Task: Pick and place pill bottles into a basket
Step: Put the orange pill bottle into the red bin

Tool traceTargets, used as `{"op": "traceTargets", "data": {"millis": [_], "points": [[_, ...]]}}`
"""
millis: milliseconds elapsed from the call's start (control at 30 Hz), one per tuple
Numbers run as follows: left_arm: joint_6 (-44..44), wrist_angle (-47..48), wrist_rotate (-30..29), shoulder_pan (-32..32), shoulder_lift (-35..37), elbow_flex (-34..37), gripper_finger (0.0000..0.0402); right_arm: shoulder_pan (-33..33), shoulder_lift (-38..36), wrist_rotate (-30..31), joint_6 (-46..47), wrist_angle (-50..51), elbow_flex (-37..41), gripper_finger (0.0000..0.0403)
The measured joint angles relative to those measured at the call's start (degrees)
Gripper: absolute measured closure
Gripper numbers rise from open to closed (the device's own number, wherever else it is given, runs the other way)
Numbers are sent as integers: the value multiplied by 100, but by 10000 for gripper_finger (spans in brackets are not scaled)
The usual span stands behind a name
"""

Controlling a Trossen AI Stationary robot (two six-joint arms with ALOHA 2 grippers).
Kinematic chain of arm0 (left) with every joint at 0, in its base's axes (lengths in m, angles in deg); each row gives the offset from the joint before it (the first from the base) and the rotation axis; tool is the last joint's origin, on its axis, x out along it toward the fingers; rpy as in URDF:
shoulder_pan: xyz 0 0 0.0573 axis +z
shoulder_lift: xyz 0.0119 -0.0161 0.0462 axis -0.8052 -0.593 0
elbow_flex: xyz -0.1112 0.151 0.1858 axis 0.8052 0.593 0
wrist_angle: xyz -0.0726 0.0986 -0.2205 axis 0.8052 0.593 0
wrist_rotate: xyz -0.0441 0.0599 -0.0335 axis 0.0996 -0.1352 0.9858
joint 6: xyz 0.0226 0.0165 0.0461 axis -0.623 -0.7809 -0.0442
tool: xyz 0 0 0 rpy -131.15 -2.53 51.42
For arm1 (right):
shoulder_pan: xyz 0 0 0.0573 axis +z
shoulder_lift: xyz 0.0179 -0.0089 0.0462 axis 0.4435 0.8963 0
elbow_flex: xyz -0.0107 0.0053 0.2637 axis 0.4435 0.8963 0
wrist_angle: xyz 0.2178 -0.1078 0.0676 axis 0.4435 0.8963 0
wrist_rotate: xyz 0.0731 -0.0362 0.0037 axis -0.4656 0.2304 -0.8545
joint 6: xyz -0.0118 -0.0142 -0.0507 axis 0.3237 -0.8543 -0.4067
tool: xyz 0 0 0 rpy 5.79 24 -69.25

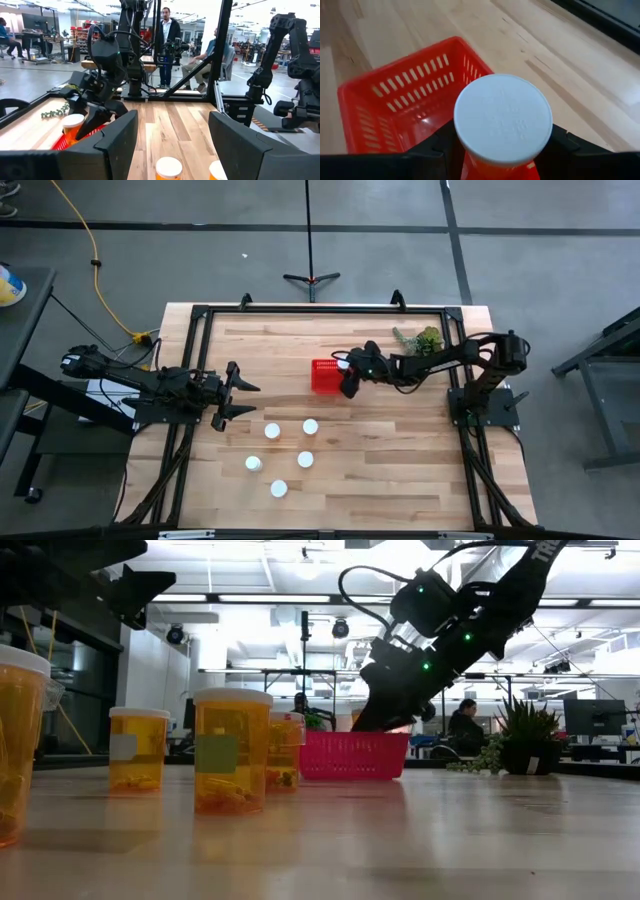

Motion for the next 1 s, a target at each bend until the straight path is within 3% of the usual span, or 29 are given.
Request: {"op": "traceTargets", "data": {"millis": [1000], "points": [[0,-2,0,0,0,0,124,44,35,-292,7,168,4,219]]}}
